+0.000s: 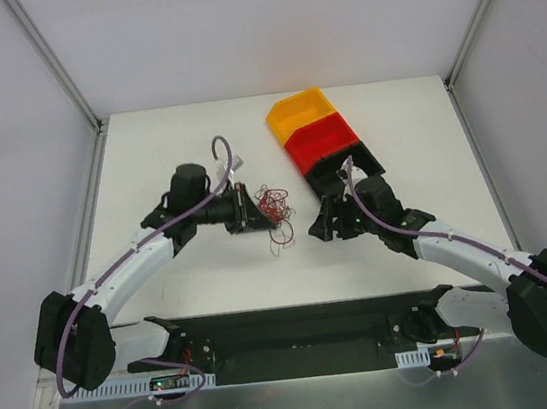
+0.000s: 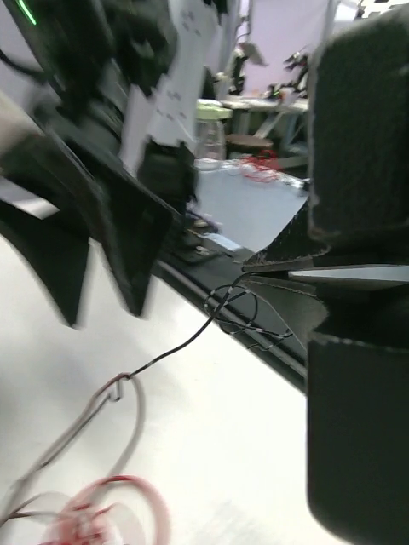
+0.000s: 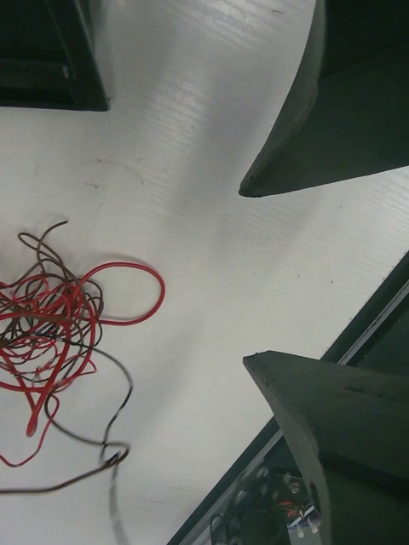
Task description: Untangle the cables
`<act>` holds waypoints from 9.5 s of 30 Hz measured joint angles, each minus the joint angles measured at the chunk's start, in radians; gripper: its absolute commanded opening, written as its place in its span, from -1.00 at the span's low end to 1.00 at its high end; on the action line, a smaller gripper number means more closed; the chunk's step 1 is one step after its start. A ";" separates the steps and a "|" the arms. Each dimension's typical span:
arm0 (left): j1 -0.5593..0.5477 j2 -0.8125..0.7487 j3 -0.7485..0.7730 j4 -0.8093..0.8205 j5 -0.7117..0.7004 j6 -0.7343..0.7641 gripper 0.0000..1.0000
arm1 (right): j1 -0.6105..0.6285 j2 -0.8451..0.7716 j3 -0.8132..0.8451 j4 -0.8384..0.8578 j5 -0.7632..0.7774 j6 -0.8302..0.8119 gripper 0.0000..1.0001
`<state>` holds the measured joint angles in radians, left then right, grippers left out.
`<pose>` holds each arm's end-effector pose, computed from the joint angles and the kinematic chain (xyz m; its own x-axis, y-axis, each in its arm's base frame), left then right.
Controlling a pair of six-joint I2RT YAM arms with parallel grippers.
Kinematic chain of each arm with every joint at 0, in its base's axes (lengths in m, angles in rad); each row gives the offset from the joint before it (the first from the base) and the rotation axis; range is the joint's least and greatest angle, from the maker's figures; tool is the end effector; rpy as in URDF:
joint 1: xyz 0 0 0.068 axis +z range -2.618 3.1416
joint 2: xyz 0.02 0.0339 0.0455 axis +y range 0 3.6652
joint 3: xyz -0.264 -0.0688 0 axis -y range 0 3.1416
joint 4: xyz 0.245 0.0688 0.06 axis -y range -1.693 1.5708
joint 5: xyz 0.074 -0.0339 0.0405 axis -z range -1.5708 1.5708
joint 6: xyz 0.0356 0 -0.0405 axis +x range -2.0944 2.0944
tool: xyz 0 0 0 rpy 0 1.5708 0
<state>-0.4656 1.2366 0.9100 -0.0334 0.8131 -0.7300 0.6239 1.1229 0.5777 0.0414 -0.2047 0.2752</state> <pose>0.2358 -0.1474 0.3064 -0.8454 -0.0881 -0.5268 0.4727 0.3356 -0.8148 0.1919 0.1470 0.2232 -0.5718 -0.0837 -0.8161 -0.5831 0.7413 0.3324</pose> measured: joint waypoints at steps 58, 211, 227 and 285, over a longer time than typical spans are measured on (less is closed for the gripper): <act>0.016 -0.169 -0.138 -0.080 -0.166 0.164 -1.00 | 0.238 0.649 0.535 0.102 0.097 0.138 0.53; -0.018 -0.274 0.438 -0.049 0.048 0.371 -1.00 | 0.196 0.107 0.505 0.088 -0.171 -0.437 0.31; -0.018 -0.306 0.378 -0.094 -0.168 0.407 0.43 | 0.238 0.047 0.502 0.185 -0.109 -0.269 -0.99; 0.016 -0.268 0.291 -0.214 -0.764 0.449 0.81 | -0.281 0.592 0.696 -0.225 0.452 -0.459 -0.99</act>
<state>-0.4496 0.9684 1.2015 -0.2474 0.0486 -0.2806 0.3428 1.7153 1.2739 -0.1837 0.2470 -0.1841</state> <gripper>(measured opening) 0.907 0.012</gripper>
